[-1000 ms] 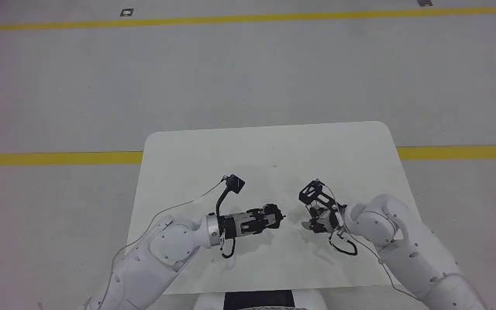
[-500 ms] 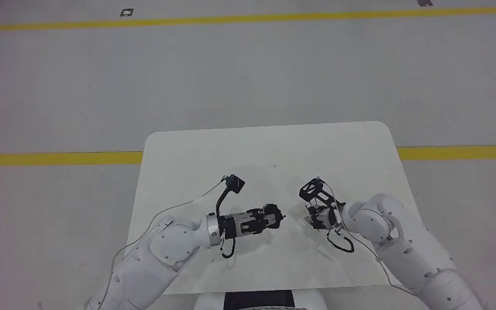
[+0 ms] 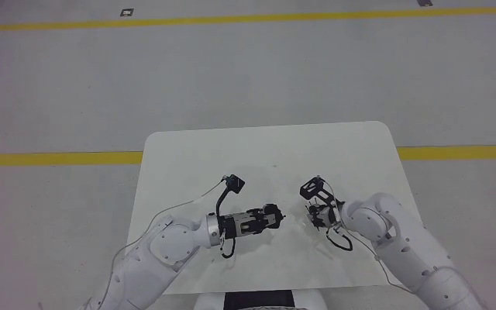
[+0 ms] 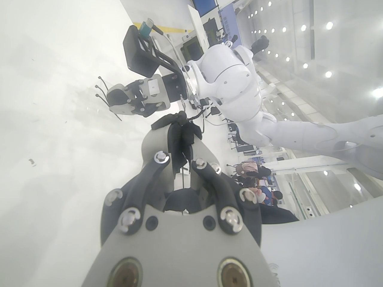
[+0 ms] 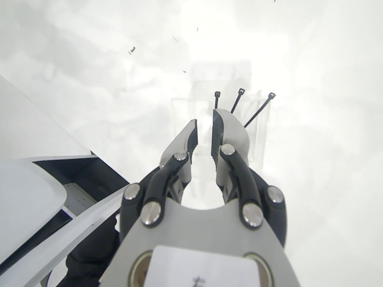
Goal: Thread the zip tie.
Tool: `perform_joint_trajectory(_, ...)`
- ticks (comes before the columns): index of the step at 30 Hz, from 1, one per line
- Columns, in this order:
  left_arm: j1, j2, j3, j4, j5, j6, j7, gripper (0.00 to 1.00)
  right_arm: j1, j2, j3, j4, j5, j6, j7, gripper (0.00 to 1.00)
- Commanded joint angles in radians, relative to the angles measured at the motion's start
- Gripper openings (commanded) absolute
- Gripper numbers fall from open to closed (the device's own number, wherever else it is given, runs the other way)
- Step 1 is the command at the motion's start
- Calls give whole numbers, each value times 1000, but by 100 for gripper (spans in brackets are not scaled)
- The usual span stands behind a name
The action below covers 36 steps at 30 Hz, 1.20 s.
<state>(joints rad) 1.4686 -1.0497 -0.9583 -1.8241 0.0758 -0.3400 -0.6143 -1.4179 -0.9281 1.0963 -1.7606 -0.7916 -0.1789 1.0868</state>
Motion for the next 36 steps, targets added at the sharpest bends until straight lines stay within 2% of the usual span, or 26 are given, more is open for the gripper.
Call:
perform_joint_trajectory(1,0,0,0,0,0,0,0,0,4,-1,-4,2,-5,8,1,11)
perform_joint_trajectory(8,0,0,0,0,0,0,0,0,15,-5,-15,13,-8,21,2,8)
perform_joint_trajectory(21,0,0,0,0,0,0,0,0,24,-8,-23,23,-10,31,-1,15)
perform_joint_trajectory(36,0,0,0,0,0,0,0,0,-1,-3,-1,-4,-15,33,-5,16)
